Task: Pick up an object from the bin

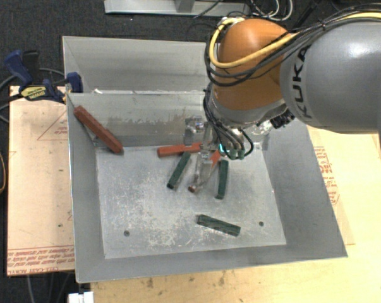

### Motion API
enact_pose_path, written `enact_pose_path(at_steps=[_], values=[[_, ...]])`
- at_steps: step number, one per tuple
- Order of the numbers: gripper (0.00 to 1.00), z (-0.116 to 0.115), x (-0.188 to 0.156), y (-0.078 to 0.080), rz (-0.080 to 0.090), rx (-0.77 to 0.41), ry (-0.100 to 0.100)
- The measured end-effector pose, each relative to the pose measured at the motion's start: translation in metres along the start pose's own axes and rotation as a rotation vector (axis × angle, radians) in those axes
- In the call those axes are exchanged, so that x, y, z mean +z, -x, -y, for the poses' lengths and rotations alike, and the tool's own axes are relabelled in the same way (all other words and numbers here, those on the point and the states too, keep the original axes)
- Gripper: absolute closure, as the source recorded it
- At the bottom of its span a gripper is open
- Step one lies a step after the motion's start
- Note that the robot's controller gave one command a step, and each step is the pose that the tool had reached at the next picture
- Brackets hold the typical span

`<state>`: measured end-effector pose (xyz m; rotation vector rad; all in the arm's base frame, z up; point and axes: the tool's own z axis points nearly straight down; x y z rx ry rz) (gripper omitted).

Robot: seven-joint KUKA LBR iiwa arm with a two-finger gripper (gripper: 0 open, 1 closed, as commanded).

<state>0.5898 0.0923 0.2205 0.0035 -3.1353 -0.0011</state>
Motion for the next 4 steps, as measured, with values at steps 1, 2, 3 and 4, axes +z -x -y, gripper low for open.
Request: enact_pose_path(at_steps=[1,2,3,4], values=[[0.00,-0.023,0.128,0.012,0.000,-0.128,-0.001],[0.00,0.067,0.151,0.030,0.007,-0.134,-0.004],[1.00,0.061,0.149,0.030,0.009,-0.141,0.000],[1.00,0.057,0.007,0.042,0.019,-0.162,-0.001]])
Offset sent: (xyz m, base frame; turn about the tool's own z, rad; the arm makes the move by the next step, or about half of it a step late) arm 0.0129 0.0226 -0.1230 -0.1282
